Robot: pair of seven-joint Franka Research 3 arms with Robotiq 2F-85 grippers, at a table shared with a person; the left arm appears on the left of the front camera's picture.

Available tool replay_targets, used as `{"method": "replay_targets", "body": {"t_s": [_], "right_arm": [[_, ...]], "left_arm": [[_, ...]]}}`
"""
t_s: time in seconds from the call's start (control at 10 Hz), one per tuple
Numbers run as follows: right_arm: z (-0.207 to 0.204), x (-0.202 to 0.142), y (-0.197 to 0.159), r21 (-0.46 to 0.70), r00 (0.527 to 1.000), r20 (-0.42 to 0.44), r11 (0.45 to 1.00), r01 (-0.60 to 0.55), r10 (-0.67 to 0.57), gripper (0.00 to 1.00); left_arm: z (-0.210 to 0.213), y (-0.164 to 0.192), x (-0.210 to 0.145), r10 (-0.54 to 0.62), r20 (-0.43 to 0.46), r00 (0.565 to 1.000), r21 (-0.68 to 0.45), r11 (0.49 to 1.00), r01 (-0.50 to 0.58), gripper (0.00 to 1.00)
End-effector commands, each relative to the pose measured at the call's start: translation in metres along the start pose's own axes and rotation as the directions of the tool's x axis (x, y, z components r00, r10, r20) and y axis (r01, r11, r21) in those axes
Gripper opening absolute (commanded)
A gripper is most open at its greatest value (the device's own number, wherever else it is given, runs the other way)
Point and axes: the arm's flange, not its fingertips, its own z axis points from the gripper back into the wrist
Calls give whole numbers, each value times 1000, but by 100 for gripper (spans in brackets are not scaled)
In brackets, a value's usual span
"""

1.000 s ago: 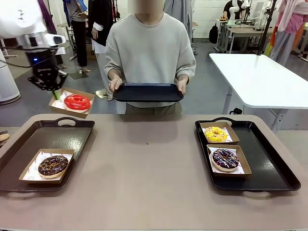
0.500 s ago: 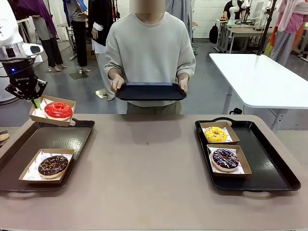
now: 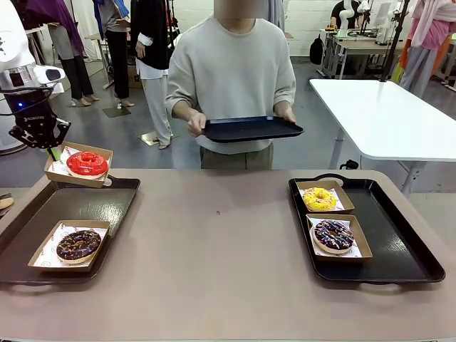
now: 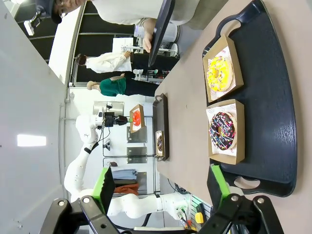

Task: Individually package the donuts and arrange them on the tray.
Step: Place the picked Paper togo box on the Handle tray.

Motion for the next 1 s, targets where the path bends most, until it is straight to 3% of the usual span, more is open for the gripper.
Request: {"method": "replay_targets", "body": {"t_s": [0.0, 0.4, 0.9], "right_arm": [[-2, -3, 0, -2, 1000, 16, 1000, -4, 4, 100], [-2, -3, 0, -2, 1000, 16, 1000, -4, 4, 100], [-2, -3, 0, -2, 1000, 16, 1000, -4, 4, 100]], "left_arm": [[0, 0, 0, 0, 0, 1000, 0, 1000, 0, 1], [-29, -8, 40, -75, -26, 997, -33, 997, 75, 1], [-57, -6, 45, -148, -2, 989, -49, 988, 148, 1]]}}
